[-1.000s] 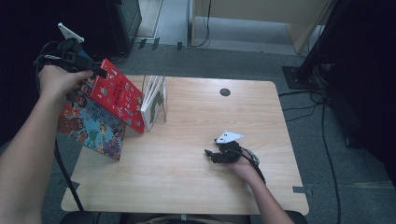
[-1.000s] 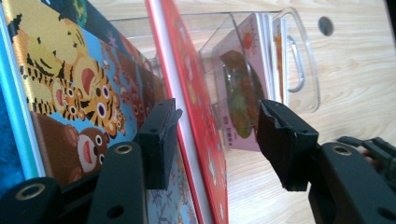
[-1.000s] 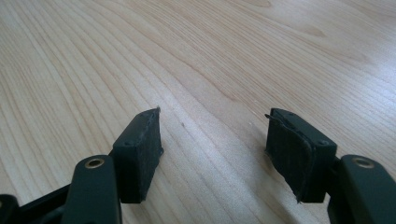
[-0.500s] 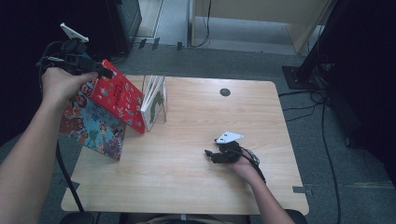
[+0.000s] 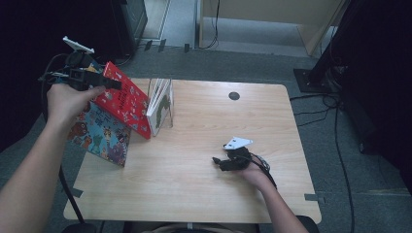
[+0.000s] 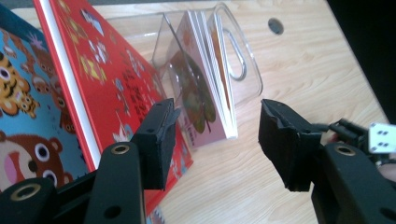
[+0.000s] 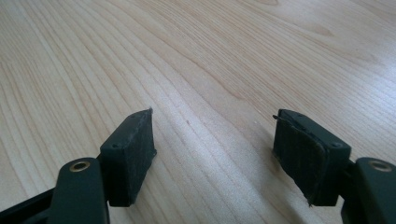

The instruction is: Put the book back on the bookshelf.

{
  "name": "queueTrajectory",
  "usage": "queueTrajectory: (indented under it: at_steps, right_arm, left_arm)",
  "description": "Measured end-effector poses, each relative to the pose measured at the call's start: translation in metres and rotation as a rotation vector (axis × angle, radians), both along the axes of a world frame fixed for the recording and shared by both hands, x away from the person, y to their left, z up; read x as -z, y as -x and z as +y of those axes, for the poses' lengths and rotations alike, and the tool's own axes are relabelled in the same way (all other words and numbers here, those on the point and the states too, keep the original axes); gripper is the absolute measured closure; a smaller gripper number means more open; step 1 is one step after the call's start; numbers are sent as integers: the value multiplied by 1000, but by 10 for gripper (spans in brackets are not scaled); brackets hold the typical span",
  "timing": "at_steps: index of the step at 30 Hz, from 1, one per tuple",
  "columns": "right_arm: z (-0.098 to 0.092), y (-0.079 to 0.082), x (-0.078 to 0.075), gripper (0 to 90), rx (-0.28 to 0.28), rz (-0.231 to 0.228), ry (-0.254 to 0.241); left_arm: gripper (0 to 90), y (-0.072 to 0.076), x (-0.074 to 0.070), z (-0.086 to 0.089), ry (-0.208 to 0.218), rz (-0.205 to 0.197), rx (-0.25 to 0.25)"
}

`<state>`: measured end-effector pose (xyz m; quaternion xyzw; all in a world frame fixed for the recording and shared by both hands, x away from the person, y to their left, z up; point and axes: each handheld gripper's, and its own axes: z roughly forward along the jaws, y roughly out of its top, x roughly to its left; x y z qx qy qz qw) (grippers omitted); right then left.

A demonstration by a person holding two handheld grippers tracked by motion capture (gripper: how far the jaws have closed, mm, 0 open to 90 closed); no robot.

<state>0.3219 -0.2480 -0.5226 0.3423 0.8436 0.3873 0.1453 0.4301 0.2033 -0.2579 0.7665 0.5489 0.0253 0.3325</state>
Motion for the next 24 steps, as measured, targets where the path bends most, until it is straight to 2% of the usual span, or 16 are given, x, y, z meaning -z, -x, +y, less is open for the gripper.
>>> queueTrajectory:
  at_steps: [6, 10, 13, 17, 20, 23, 24]
  right_arm:
    - [0, 0, 0, 275, -6, 2, 2]
    - [0, 0, 0, 274, -7, 1, 2]
    - [0, 0, 0, 274, -7, 0, 2]
    - [0, 0, 0, 272, -7, 0, 1]
    - [0, 0, 0, 271, -10, 2, 1]
    - [0, 0, 0, 266, -10, 2, 0]
    - [0, 0, 0, 265, -11, 2, 0]
  left_arm:
    - [460, 11, 1, -7, -21, 8, 27]
    - [459, 19, 5, -8, 7, 7, 33]
    - [455, 23, 6, -12, -2, 9, 46]
    - [451, 33, 14, -27, 11, -5, 83]
    - [446, 36, 21, -34, 28, 1, 109]
    - [447, 39, 30, -39, 25, -6, 116]
    - [447, 41, 33, -40, 35, -12, 116]
